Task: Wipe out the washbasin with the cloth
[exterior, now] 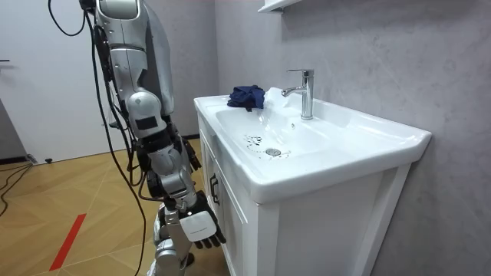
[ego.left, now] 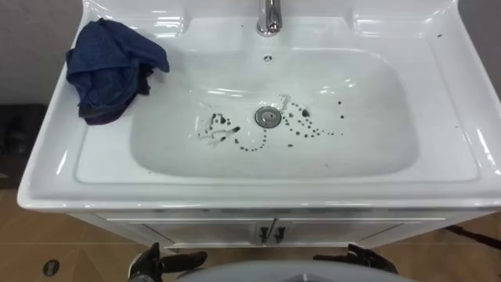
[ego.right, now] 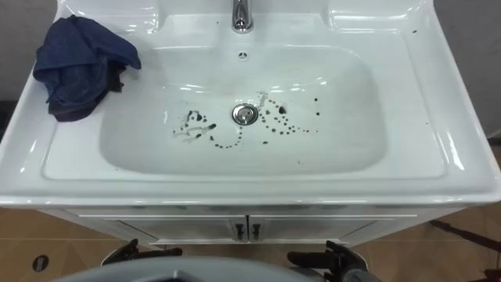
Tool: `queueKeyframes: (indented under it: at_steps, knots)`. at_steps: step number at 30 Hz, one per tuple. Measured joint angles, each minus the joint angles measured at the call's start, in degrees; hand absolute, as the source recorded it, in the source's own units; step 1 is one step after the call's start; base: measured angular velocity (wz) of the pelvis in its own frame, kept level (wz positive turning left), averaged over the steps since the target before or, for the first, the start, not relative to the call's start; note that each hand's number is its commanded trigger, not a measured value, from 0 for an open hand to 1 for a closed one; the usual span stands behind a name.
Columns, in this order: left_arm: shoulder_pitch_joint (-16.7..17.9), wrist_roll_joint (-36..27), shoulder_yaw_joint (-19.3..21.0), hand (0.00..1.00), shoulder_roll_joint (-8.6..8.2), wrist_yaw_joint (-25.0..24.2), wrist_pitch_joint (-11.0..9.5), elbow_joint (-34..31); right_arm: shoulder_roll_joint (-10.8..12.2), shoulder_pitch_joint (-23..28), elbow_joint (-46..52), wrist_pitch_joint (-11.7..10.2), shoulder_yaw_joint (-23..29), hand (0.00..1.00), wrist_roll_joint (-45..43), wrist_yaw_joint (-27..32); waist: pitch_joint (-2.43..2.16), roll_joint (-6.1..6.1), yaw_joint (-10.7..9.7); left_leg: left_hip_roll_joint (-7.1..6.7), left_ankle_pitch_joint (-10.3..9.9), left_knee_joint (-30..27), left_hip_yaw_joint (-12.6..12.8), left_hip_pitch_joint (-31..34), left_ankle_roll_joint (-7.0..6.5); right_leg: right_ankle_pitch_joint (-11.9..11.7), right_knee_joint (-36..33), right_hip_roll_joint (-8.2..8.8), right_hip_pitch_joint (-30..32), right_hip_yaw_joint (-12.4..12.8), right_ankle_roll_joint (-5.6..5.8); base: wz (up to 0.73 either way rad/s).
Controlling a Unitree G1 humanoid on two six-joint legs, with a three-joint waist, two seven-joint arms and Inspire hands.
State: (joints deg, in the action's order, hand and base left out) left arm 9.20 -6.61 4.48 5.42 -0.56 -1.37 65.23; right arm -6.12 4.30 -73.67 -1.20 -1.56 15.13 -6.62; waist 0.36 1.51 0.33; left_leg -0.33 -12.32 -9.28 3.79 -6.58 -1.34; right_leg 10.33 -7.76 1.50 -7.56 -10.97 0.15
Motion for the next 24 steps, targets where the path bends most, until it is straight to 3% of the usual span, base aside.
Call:
queueKeyframes:
  at_steps: [17,24]
  knots:
    - [0.0,-0.1,0.2,0.0,-0.18,1.0,0.0,0.1,0.1,0.0,0.0,0.0,0.3,0.0,0.0,0.1,0.1,-0.08,-0.1,0.01,-0.1,0.1,0.1,-0.1,-0.05,0.0,0.0,0.03,-0.2,-0.3,0.01,0.0]
    - [0.1,0.0,1.1,0.0,-0.42,2.7,0.2,0.1,0.1,0.1,0.0,0.1,0.4,0.0,0.1,0.2,-0.14,-0.13,0.1,0.01,-0.1,0.1,0.2,-0.1,-0.06,0.0,0.0,0.03,-0.2,-0.4,0.01,0.0]
